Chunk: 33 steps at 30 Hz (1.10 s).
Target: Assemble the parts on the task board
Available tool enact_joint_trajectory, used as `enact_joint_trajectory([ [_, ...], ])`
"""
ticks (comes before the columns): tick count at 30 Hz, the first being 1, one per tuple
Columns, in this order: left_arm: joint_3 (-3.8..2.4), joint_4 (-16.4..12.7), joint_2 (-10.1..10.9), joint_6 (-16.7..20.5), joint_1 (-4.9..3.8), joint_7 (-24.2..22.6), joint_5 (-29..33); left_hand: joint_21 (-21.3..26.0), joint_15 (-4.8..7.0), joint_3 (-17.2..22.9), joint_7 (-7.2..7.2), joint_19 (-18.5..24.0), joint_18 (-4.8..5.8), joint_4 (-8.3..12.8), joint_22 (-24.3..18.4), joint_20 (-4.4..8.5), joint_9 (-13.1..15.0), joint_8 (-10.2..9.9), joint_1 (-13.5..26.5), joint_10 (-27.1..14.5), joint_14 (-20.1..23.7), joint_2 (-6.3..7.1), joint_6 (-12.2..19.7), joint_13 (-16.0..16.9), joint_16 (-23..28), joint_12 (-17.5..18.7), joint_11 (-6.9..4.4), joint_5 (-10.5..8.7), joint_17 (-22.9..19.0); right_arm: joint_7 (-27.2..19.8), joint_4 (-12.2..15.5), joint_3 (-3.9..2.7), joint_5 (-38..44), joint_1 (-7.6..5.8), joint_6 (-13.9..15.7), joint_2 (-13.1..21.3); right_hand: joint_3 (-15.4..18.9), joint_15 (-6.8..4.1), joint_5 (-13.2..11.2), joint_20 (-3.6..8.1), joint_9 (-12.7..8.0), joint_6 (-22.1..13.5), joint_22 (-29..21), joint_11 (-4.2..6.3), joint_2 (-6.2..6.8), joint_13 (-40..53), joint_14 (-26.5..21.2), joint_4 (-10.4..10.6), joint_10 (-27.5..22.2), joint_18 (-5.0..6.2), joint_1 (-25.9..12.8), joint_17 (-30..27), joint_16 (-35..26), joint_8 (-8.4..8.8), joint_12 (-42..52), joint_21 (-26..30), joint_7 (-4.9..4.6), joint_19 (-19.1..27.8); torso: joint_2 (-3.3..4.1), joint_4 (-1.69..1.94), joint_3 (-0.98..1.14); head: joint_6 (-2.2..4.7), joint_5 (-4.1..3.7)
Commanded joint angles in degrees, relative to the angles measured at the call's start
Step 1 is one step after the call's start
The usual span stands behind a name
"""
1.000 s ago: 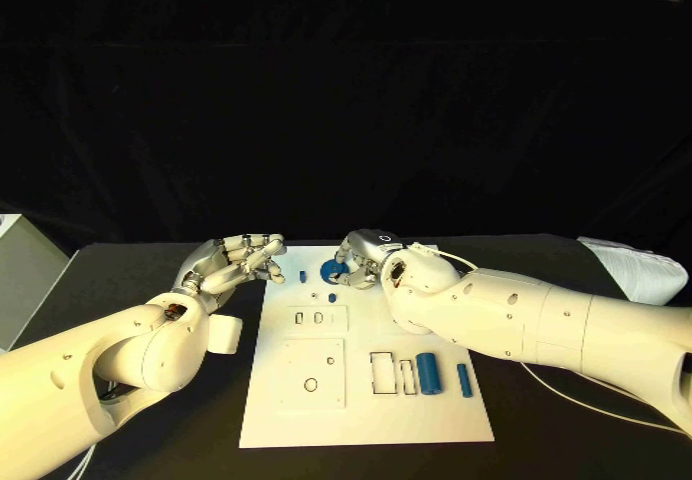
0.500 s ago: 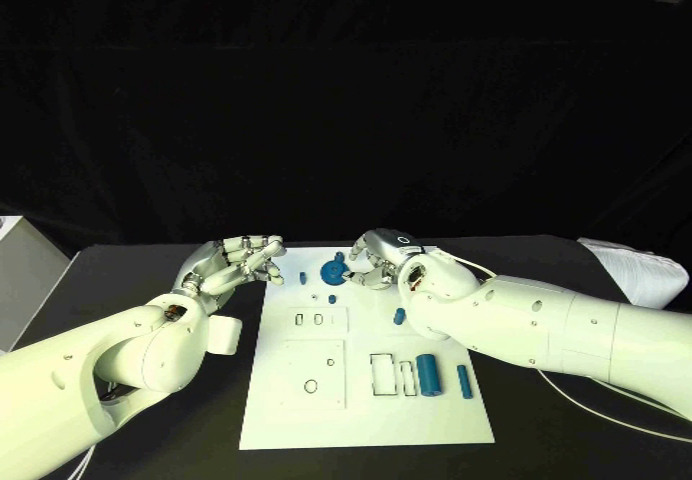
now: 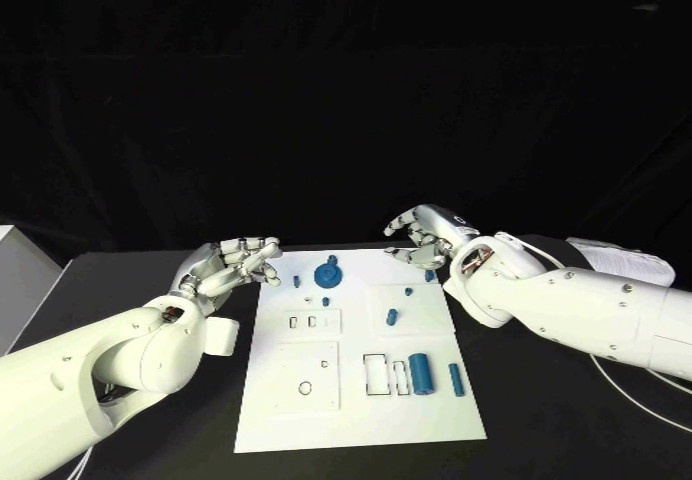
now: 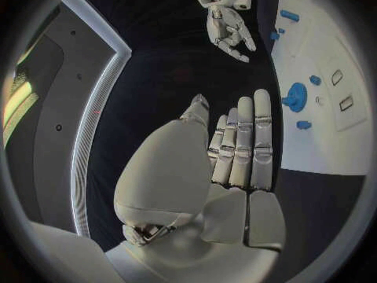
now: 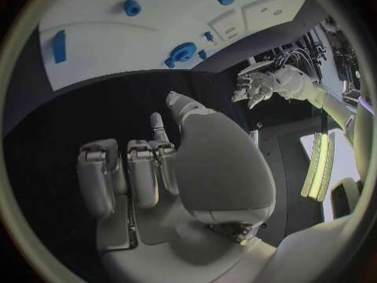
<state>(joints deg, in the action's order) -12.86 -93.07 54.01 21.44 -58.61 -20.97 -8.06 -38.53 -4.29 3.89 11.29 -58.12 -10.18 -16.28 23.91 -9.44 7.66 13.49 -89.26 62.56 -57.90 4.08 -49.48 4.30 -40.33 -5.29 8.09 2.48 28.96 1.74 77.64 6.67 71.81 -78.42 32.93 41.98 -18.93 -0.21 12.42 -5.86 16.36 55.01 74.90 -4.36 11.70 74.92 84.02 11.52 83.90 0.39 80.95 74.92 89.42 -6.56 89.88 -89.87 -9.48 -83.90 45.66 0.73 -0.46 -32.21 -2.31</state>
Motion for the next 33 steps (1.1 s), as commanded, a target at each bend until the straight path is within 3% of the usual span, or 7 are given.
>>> enact_joint_trajectory([
  [1,-0.05,-0.01,-0.08,-1.66,0.24,-0.59,-0.26,-0.37,0.06,0.24,0.26,0.49,-0.11,0.07,0.11,0.04,0.04,-0.04,-0.27,0.59,0.39,-0.27,-0.35,0.15,-0.26,-0.19,-0.11,0.30,-0.08,-7.56,0.37,0.09,-6.38,-0.11,-5.90,1.82,-0.62,0.10,0.08,-0.06,-0.01,0.41,15.10,-0.39,0.25,15.08,5.75,-1.19,6.10,-0.39,1.36,14.05,0.34,0.29,0.12,-0.13,0.03,-6.10,-0.49,-0.64,0.38,-0.18,-0.15],
  [3,-0.04,0.04,-0.09,-1.90,0.39,-0.49,-0.39,-0.52,0.10,0.29,0.23,0.68,-0.14,0.06,0.23,0.04,0.08,0.03,-0.36,1.10,0.43,-0.27,-0.55,0.26,-0.32,-0.48,-0.18,0.31,-0.11,-8.44,-0.10,0.16,-6.58,-0.15,-7.67,2.81,-0.97,0.08,0.29,-0.04,-0.04,0.41,15.10,-0.42,0.64,15.08,5.77,-1.72,6.10,-0.39,1.92,14.18,0.37,0.40,0.12,-0.13,0.00,-6.10,-0.59,-0.77,0.55,-0.30,-0.15],
  [7,-0.04,0.13,-0.27,-2.40,0.64,-0.36,-0.86,-0.84,0.24,0.39,0.09,0.93,-0.20,0.04,0.47,0.08,0.13,0.09,-0.54,2.14,0.48,-0.19,-0.83,0.49,-0.44,-1.08,-0.40,0.31,-0.15,-9.61,-2.18,0.25,-6.45,-0.13,-10.73,4.38,-1.54,0.08,1.78,-0.01,-0.14,0.31,15.10,-0.49,1.58,15.08,5.83,-2.76,6.10,-0.39,2.84,14.44,0.43,0.70,0.12,-0.13,-0.09,-6.10,-0.81,-0.88,0.71,-0.41,-0.48],
  [16,-0.04,0.17,-0.39,-2.77,0.92,-0.15,-1.95,-2.46,0.75,0.84,-0.28,0.75,-0.27,0.04,1.50,0.49,0.29,0.42,-1.36,3.38,-0.76,0.23,-1.56,0.89,-2.08,-2.10,-0.88,0.33,0.40,-9.30,-7.11,0.61,-5.80,0.94,-14.81,5.01,-1.50,0.30,2.67,-0.13,-0.30,-0.22,15.10,-0.56,2.32,15.08,5.88,-3.06,6.10,-0.39,2.70,14.66,0.49,1.15,0.12,-0.13,-0.23,-6.10,-0.85,-0.93,0.84,-0.75,-0.48],
  [22,-0.04,0.22,-0.26,-2.86,1.15,-0.09,-2.27,-2.80,0.79,1.04,-0.35,0.85,-0.25,0.05,1.74,0.56,0.38,0.63,-1.59,3.41,-0.66,0.25,-1.89,0.96,-2.35,-2.26,-0.94,0.33,0.55,-7.97,-9.15,0.71,-4.89,2.09,-13.20,3.45,-1.41,0.46,3.01,-0.26,-0.36,-0.49,15.10,-0.64,2.32,15.08,5.87,-2.89,6.10,-0.39,2.30,14.59,0.47,1.37,0.12,-0.13,-0.30,-6.10,-0.80,-0.85,0.84,-1.09,-0.32],
  [26,-0.04,0.20,-0.19,-2.89,1.25,-0.04,-2.41,-3.24,0.91,1.30,-0.58,1.18,-0.23,-0.02,2.08,0.65,0.53,1.02,-1.72,3.99,-0.34,0.31,-2.39,1.24,-2.64,-2.92,-1.17,0.33,0.73,-6.06,-10.28,0.73,-4.27,2.42,-11.82,2.59,-1.33,0.52,3.46,-0.33,-0.37,-0.53,15.10,-0.67,2.36,15.08,5.85,-2.77,6.10,-0.39,2.01,14.54,0.45,1.43,0.12,-0.13,-0.33,-6.10,-0.71,-0.64,0.56,-1.17,-0.40],
  [33,-0.05,0.11,-0.10,-2.91,1.30,0.01,-2.60,-3.67,1.09,1.51,-0.80,1.49,-0.24,-0.03,2.41,0.77,0.61,1.24,-1.79,4.73,-0.14,0.45,-2.48,1.70,-2.95,-3.88,-1.46,0.34,0.90,-4.36,-11.94,0.73,-3.84,2.80,-10.97,1.31,-1.09,0.62,3.47,-0.41,-0.41,-0.71,15.10,-0.70,2.52,15.08,5.85,-2.61,6.10,-0.39,1.60,14.53,0.45,1.58,0.12,-0.13,-0.37,-6.10,-0.63,-0.57,0.65,-1.36,-0.41],
])
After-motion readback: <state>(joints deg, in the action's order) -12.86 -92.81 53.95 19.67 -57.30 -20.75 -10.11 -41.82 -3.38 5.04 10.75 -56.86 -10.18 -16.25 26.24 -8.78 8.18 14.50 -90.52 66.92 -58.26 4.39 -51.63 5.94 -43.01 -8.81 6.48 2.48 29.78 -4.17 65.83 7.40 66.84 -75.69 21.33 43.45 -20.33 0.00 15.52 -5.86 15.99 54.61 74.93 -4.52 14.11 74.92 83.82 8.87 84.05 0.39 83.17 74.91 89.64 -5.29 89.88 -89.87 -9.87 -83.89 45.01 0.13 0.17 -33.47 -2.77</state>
